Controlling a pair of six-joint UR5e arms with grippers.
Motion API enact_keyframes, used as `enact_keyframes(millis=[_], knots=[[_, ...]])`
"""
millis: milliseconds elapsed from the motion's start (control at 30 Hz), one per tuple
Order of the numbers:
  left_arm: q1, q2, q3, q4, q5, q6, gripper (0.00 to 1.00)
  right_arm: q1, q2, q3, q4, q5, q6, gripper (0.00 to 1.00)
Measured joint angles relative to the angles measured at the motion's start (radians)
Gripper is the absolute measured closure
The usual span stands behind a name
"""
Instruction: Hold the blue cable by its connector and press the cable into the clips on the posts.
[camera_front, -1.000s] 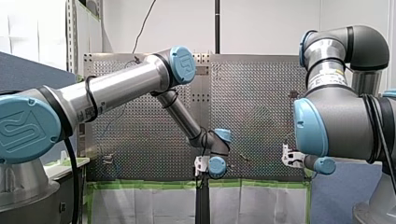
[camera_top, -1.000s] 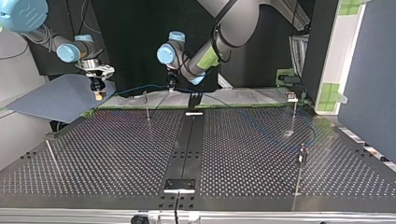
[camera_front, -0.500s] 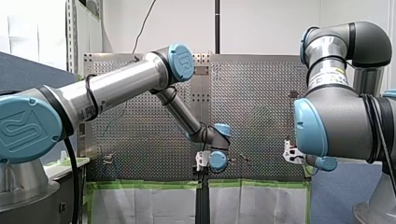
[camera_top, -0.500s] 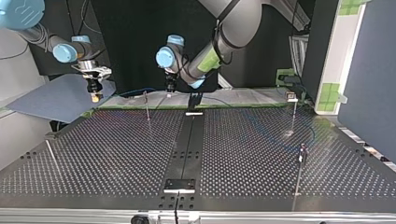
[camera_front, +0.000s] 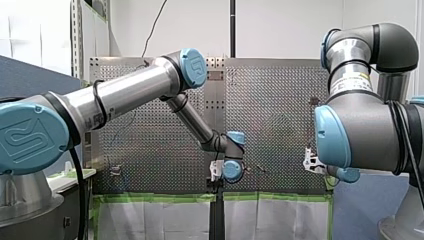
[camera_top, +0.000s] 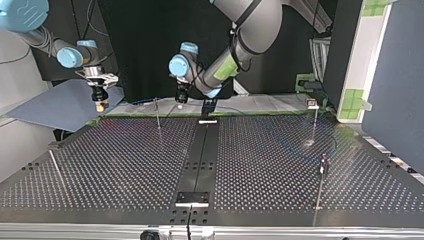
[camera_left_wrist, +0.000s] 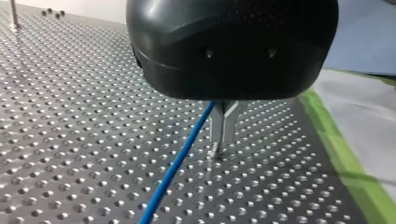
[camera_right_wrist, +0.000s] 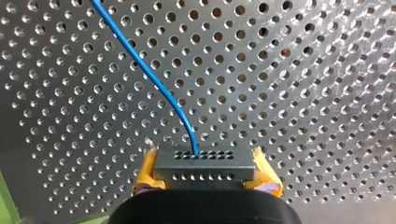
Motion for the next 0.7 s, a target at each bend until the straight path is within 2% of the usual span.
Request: enact_keyframes(millis=[367, 700], knots=[[0.018, -0.028, 0.054, -0.006, 0.022, -0.008, 1.00, 0.028, 0.002, -0.013, -0.009, 0.011, 0.014, 1.00], [0.036, -0.046, 0.087, -0.016, 0.040, -0.028, 1.00, 0.026, 0.005, -0.030, -0.026, 0.082, 0.064, 1.00]])
